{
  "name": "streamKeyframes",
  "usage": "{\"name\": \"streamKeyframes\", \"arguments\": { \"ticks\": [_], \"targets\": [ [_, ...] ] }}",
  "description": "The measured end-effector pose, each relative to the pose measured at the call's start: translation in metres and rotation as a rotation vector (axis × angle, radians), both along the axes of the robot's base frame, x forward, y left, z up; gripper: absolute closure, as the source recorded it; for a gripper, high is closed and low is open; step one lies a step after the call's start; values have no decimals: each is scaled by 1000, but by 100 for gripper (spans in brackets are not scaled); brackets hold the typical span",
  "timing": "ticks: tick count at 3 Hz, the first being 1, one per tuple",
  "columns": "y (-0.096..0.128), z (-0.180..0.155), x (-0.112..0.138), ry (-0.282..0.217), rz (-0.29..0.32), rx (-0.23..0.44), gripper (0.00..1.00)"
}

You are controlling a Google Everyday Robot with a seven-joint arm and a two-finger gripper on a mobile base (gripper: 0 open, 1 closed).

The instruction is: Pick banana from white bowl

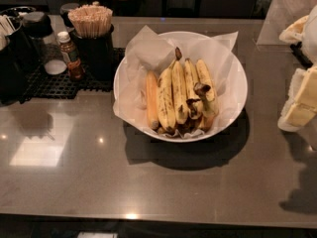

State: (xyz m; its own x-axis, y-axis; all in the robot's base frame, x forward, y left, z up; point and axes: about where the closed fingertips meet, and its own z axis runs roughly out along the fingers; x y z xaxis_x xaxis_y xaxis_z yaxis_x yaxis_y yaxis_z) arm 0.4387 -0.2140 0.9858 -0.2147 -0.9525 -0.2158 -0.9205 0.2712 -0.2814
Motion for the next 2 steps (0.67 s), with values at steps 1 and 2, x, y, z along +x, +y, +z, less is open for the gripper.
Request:
{"name": "streamKeyframes", "arguments": {
  "ticks": [1,2],
  "targets": [
    [0,0,0,0,0,0,0],
    [16,4,0,-15,39,90,0]
  ]
}}
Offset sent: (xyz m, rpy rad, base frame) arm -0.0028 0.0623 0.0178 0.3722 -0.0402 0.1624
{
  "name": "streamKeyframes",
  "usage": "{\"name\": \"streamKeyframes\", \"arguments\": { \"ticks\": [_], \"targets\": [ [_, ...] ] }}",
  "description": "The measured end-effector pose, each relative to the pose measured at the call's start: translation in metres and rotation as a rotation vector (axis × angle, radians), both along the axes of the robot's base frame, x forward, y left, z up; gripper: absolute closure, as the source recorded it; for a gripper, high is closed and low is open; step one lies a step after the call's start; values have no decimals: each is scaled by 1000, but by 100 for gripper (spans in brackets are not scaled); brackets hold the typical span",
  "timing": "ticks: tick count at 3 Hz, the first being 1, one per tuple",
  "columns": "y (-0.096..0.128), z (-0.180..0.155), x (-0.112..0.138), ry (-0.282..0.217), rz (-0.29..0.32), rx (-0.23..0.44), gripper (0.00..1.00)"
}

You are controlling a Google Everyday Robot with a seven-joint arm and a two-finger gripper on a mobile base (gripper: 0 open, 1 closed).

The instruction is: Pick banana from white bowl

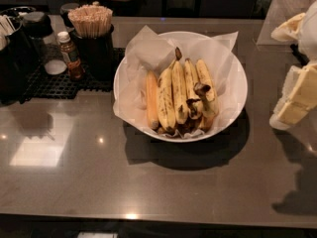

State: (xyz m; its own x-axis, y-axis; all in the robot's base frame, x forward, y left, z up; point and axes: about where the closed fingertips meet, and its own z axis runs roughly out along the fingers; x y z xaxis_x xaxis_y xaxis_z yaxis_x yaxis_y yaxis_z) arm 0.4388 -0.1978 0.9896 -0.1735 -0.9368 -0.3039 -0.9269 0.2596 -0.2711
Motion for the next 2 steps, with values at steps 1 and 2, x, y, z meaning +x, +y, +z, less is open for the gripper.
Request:
{"name": "streamKeyframes", "arguments": {
  "ticks": [1,2],
  "targets": [
    [40,31,-4,-87,96,156,0],
    [64,40,-6,-128,142,313,0]
  ]
}}
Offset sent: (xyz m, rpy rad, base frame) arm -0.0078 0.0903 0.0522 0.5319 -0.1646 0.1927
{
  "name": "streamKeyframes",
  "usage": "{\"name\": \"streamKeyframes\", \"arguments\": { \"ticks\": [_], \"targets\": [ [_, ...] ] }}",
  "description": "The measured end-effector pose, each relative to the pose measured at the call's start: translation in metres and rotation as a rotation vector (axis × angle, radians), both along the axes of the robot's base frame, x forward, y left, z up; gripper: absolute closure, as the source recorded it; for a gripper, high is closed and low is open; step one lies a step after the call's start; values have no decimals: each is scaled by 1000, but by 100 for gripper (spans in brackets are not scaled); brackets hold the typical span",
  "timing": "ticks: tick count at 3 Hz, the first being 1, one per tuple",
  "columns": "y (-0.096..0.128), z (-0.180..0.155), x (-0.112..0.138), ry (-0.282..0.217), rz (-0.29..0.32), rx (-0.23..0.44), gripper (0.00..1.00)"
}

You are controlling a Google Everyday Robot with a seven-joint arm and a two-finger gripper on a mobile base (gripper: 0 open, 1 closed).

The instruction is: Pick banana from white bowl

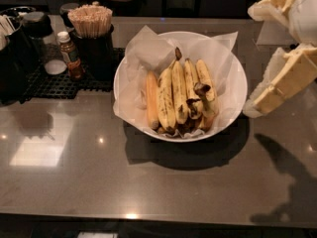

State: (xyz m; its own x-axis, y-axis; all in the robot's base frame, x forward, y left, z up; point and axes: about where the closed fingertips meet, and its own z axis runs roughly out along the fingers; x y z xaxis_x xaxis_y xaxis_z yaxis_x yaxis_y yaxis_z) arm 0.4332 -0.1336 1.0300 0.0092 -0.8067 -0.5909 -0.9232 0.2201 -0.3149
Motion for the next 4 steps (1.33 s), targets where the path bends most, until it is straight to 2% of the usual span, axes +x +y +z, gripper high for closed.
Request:
{"name": "streamKeyframes", "arguments": {
  "ticks": [1,2,3,4],
  "targets": [
    [17,-14,-1,31,17,148,0],
    [33,-41,-5,92,36,252,0],
    [42,-66,-9,144,32,278,0],
    [48,-86,-9,179,5,253,0]
  ]
}}
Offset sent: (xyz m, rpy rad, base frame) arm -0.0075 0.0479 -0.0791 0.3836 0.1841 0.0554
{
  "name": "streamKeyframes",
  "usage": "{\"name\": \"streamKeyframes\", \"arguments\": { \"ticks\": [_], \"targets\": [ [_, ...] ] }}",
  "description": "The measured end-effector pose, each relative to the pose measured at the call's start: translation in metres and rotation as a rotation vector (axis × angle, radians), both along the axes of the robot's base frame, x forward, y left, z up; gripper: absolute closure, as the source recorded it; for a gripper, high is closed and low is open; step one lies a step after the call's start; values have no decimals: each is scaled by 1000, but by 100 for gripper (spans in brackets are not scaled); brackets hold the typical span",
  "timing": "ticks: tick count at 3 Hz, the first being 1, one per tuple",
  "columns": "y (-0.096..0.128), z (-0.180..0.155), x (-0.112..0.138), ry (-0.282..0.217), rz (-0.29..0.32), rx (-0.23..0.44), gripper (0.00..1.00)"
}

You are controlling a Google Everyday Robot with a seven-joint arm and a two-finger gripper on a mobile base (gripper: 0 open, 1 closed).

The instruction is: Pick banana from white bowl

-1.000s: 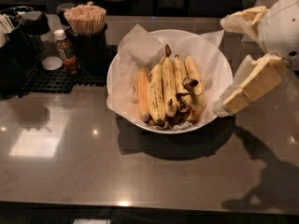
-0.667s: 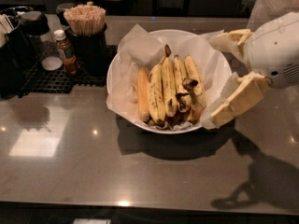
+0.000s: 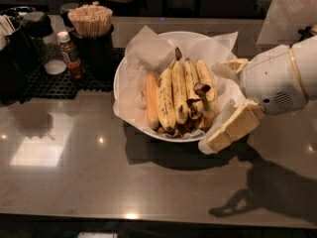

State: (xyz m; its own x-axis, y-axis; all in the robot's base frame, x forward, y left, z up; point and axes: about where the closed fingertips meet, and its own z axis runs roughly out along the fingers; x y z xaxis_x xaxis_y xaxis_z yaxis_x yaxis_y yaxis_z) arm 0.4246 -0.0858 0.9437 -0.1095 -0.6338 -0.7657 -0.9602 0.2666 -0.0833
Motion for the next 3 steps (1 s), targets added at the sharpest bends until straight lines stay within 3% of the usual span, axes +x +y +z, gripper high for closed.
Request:
{"name": "streamKeyframes", "arguments": {
  "ticks": [2,3],
  "targets": [
    [1,-25,7,52,-99,-126,0],
    [1,-25,7,52,-99,-126,0]
  ]
}}
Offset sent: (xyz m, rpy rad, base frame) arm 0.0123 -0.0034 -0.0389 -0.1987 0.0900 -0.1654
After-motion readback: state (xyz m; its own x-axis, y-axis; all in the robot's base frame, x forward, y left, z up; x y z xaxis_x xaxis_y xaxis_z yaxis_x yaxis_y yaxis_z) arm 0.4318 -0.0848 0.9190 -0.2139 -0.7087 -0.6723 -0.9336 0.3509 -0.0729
